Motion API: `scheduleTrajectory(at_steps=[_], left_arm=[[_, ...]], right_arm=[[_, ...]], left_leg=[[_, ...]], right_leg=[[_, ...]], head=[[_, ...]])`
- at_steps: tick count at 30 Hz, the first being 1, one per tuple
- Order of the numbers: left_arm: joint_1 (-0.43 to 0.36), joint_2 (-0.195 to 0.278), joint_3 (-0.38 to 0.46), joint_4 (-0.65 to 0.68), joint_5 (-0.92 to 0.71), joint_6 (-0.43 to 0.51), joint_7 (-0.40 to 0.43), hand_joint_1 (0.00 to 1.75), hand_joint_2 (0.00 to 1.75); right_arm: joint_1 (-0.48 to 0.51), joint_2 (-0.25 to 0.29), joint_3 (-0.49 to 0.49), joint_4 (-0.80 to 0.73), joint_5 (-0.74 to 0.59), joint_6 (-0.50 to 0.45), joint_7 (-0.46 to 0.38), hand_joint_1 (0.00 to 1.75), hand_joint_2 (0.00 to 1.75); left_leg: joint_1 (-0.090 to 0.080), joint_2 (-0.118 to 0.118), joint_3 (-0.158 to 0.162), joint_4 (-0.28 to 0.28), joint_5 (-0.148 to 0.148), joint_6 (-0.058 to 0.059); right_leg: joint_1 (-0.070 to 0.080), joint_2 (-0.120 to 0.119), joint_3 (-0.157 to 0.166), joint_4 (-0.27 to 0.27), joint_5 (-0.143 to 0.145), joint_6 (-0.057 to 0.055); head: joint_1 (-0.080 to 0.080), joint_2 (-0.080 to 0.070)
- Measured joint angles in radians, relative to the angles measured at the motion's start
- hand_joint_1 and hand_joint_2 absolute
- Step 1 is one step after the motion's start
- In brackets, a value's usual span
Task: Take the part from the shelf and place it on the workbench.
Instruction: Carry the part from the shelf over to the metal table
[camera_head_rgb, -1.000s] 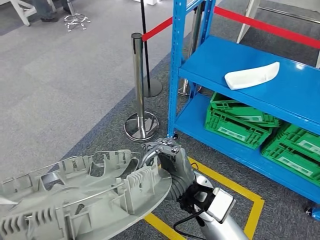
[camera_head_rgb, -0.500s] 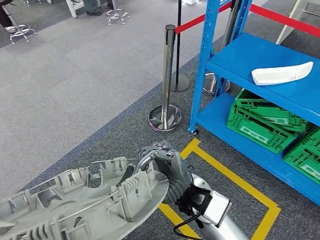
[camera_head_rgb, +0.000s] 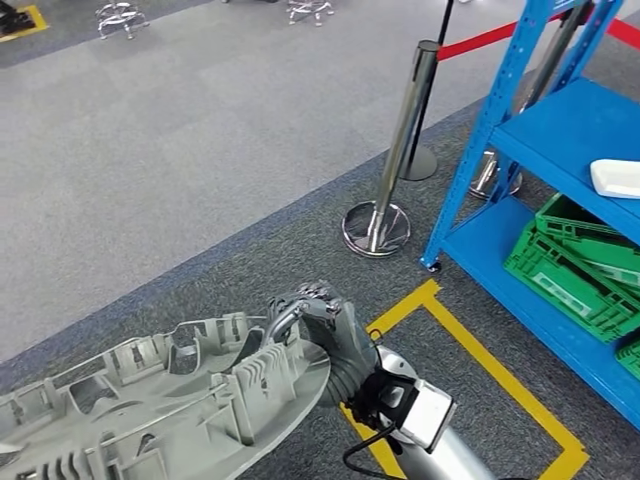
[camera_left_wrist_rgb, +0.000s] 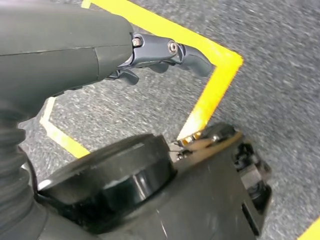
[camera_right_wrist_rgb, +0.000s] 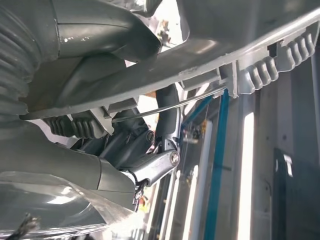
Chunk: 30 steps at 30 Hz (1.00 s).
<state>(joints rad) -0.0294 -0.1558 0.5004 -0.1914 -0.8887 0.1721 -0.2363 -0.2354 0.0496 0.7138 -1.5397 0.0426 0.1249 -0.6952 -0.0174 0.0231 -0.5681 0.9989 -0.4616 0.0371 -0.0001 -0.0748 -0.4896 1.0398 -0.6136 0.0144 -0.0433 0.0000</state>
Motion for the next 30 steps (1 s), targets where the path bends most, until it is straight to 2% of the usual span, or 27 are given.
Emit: scheduleTrajectory(at_steps=[1,2,3,4,5,6,7,8,9,10,11,13,14,15,17,18,19,20,21,22,24,25,26,28,29,30], left_arm=[[-0.001,-0.001,0.0,0.0,-0.001,0.002,0.001,0.0,1.75],[-0.002,-0.002,-0.001,0.0,-0.002,0.005,0.002,0.0,1.75],[-0.003,-0.003,-0.001,0.0,-0.002,0.007,0.003,0.0,1.75],[-0.003,-0.004,-0.001,0.0,-0.002,0.008,0.004,0.0,1.75],[-0.003,-0.005,-0.001,0.0,-0.002,0.009,0.004,0.0,1.75],[-0.004,-0.006,-0.001,0.0,-0.003,0.01,0.005,0.0,1.75],[-0.005,-0.008,-0.001,0.0,-0.003,0.011,0.007,0.0,1.75],[-0.006,-0.009,-0.001,0.0,-0.003,0.013,0.008,0.0,1.75],[-0.008,-0.01,-0.001,0.0,-0.003,0.015,0.009,0.0,1.75],[-0.009,-0.011,-0.001,0.0,-0.003,0.016,0.01,0.0,1.75],[-0.01,-0.011,-0.001,0.0,-0.003,0.017,0.011,0.0,1.75],[-0.01,-0.012,-0.001,0.0,-0.003,0.018,0.012,0.0,1.75],[-0.009,-0.013,-0.001,0.0,-0.003,0.019,0.012,0.0,1.75],[-0.01,-0.014,-0.001,0.0,-0.003,0.02,0.012,0.0,1.75],[-0.014,-0.016,-0.001,0.0,-0.003,0.021,0.012,0.0,1.75],[-0.017,-0.016,-0.001,0.0,-0.003,0.021,0.011,0.0,1.75],[-0.018,-0.017,-0.001,0.0,-0.003,0.021,0.011,0.0,1.75],[-0.018,-0.018,-0.001,0.0,-0.003,0.021,0.01,0.0,1.75],[-0.018,-0.018,-0.001,0.0,-0.003,0.02,0.01,0.0,1.75],[-0.017,-0.018,-0.001,0.0,-0.004,0.02,0.011,0.0,1.75],[-0.014,-0.018,-0.001,0.0,-0.007,0.021,0.013,0.0,1.75],[-0.012,-0.019,-0.002,0.0,-0.008,0.021,0.014,0.0,1.75],[-0.01,-0.019,-0.002,0.0,-0.009,0.022,0.014,0.0,1.75],[-0.007,-0.019,-0.005,0.0,-0.01,0.024,0.014,0.0,1.75],[-0.006,-0.018,-0.006,0.0,-0.01,0.025,0.015,0.0,1.75],[-0.006,-0.017,-0.008,0.0,-0.011,0.026,0.015,0.0,1.75]], right_arm=[[-0.001,0.0,0.0,0.001,0.0,0.0,0.0,1.75,1.75],[-0.001,-0.001,0.001,0.003,0.0,0.0,0.0,1.75,1.75],[0.0,-0.001,0.001,0.005,0.001,0.001,0.0,1.75,1.75],[0.001,-0.001,0.002,0.008,0.001,0.001,0.001,1.75,1.75],[0.002,-0.002,0.003,0.011,0.002,0.001,0.001,1.75,1.75],[0.002,-0.002,0.004,0.014,0.004,0.001,0.001,1.75,1.75],[0.001,-0.002,0.005,0.016,0.005,0.001,0.001,1.75,1.75],[0.0,-0.002,0.006,0.018,0.006,0.001,0.001,1.75,1.75],[0.0,-0.002,0.007,0.02,0.007,0.002,0.001,1.75,1.75],[0.0,-0.002,0.008,0.022,0.007,0.002,0.001,1.75,1.75],[0.001,-0.002,0.009,0.024,0.008,0.002,0.001,1.75,1.75],[0.001,-0.001,0.011,0.027,0.012,0.003,0.001,1.75,1.75],[0.0,-0.001,0.012,0.028,0.013,0.004,0.001,1.75,1.75],[-0.001,-0.001,0.014,0.029,0.014,0.004,0.001,1.75,1.75],[-0.001,0.0,0.015,0.03,0.015,0.004,0.001,1.75,1.75],[-0.001,0.0,0.016,0.031,0.015,0.004,0.001,1.75,1.75],[-0.001,0.0,0.016,0.033,0.016,0.004,0.001,1.75,1.75],[-0.001,0.0,0.016,0.034,0.016,0.005,0.001,1.75,1.75],[-0.001,0.0,0.017,0.035,0.017,0.005,0.001,1.75,1.75],[-0.002,0.0,0.017,0.036,0.018,0.006,0.001,1.75,1.75],[-0.003,0.0,0.018,0.036,0.018,0.007,0.001,1.75,1.75],[-0.003,0.0,0.018,0.036,0.018,0.007,0.001,1.75,1.75],[-0.003,0.0,0.018,0.036,0.019,0.006,0.001,1.75,1.75],[-0.004,0.0,0.02,0.036,0.02,0.005,0.001,1.75,1.75],[-0.004,0.0,0.021,0.036,0.021,0.005,0.001,1.75,1.75],[-0.005,0.0,0.022,0.036,0.021,0.004,0.001,1.75,1.75]], left_leg=[[0.003,-0.011,0.002,-0.009,0.001,0.005],[0.004,-0.022,0.0,-0.01,0.003,0.008],[0.005,-0.034,-0.001,-0.009,0.003,0.009],[0.005,-0.047,-0.002,-0.007,0.004,0.009],[0.005,-0.061,-0.002,-0.005,0.004,0.009],[0.005,-0.075,-0.002,-0.002,0.003,0.008],[0.006,-0.09,-0.002,0.004,0.002,0.006],[0.006,-0.104,-0.006,0.011,0.0,0.002],[0.006,-0.117,-0.014,0.02,-0.001,-0.002],[0.008,-0.128,-0.025,0.028,0.001,-0.008],[0.01,-0.139,-0.036,0.032,0.005,-0.015],[0.013,-0.158,-0.051,0.037,0.011,-0.028],[0.012,-0.148,-0.058,0.045,0.005,-0.034],[0.011,-0.124,-0.071,0.072,-0.011,-0.04],[0.012,-0.06,-0.121,0.183,-0.071,-0.051],[0.015,-0.044,-0.149,0.25,-0.1,-0.057],[0.019,-0.037,-0.167,0.297,-0.116,-0.06],[0.023,-0.034,-0.168,0.31,-0.113,-0.063],[0.025,-0.03,-0.149,0.283,-0.092,-0.065],[0.027,-0.02,-0.114,0.222,-0.059,-0.065],[0.021,0.026,-0.043,0.09,-0.015,-0.061],[0.016,0.046,-0.025,0.05,-0.008,-0.055],[0.01,0.056,-0.021,0.035,-0.012,-0.048],[0.006,0.038,-0.026,0.028,-0.01,-0.03],[0.007,0.026,-0.025,0.024,-0.008,-0.022],[0.008,0.014,-0.023,0.02,-0.004,-0.014]], right_leg=[[-0.002,0.038,-0.031,0.056,-0.027,0.002],[-0.003,0.062,-0.067,0.127,-0.052,0.004],[-0.003,0.071,-0.104,0.194,-0.071,0.007],[-0.003,0.074,-0.13,0.236,-0.072,0.009],[-0.004,0.075,-0.14,0.24,-0.054,0.011],[-0.006,0.078,-0.131,0.203,-0.016,0.012],[-0.009,0.091,-0.109,0.139,0.028,0.013],[-0.013,0.119,-0.086,0.079,0.06,0.014],[-0.018,0.145,-0.064,0.028,0.077,0.015],[-0.02,0.166,-0.053,0.003,0.079,0.013],[-0.02,0.174,-0.052,-0.002,0.073,0.011],[-0.02,0.15,-0.053,-0.007,0.076,-0.001],[-0.021,0.135,-0.052,-0.01,0.08,-0.007],[-0.023,0.118,-0.05,-0.014,0.083,-0.013],[-0.022,0.083,-0.049,-0.017,0.084,-0.019],[-0.02,0.065,-0.05,-0.018,0.084,-0.02],[-0.019,0.048,-0.05,-0.018,0.083,-0.02],[-0.019,0.032,-0.05,-0.018,0.083,-0.02],[-0.019,0.019,-0.05,-0.018,0.082,-0.019],[-0.019,0.007,-0.048,-0.018,0.081,-0.018],[-0.016,-0.011,-0.047,-0.017,0.078,-0.012],[-0.014,-0.02,-0.047,-0.017,0.077,-0.007],[-0.011,-0.028,-0.048,-0.017,0.076,-0.002],[-0.013,-0.046,-0.048,-0.018,0.073,0.011],[-0.016,-0.036,-0.05,-0.012,0.064,0.016],[-0.018,-0.013,-0.059,0.01,0.048,0.02]], head=[[0.002,0.0],[0.003,0.0],[0.004,0.0],[0.005,0.0],[0.005,0.0],[0.005,0.0],[0.005,0.0],[0.005,0.0],[0.005,0.0],[0.004,0.0],[0.005,0.0],[0.005,0.0],[0.005,0.0],[-0.001,0.0],[-0.011,0.0],[-0.014,0.0],[-0.014,0.0],[-0.014,0.0],[-0.014,0.0],[-0.014,0.0],[-0.014,0.0],[-0.014,0.0],[-0.013,0.0],[-0.012,0.0],[-0.011,0.0],[-0.01,0.0]])
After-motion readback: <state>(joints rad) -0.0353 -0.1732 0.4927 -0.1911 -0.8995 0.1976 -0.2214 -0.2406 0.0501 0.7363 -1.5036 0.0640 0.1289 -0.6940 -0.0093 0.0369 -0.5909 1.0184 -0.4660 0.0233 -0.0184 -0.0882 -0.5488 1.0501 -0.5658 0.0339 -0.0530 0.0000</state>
